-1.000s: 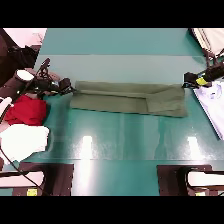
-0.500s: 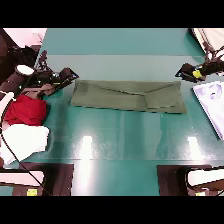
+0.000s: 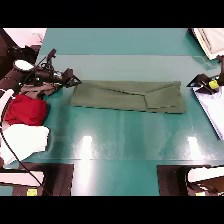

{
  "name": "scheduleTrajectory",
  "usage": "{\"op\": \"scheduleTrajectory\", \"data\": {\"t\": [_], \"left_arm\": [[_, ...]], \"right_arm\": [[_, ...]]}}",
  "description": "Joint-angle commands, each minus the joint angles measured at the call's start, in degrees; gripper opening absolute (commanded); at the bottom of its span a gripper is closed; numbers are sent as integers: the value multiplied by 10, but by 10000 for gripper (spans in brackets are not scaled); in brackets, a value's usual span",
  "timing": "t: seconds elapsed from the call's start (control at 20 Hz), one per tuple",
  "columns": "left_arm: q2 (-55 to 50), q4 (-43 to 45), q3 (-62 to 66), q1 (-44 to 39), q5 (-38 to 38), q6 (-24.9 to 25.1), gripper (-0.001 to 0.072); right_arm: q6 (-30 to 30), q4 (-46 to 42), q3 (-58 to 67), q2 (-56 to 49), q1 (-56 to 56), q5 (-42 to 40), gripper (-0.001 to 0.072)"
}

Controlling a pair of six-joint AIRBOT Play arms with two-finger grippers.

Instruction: Fold the shirts.

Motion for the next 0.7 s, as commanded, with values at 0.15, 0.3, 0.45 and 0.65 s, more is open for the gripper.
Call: {"op": "scheduleTrajectory", "data": {"t": [0.15,0.3,0.45,0.65], "left_arm": [[0,13,2,-91,33,7,26],[-1,38,2,-134,54,0,25],[-1,59,2,-163,63,-15,25],[-3,59,2,-205,130,-14,24]], "right_arm": [[-101,124,-41,-79,-1,34,710],[-112,136,-37,-102,19,28,702],[-115,134,-37,-103,37,-2,612],[-126,134,-38,-97,50,9,15]]}}
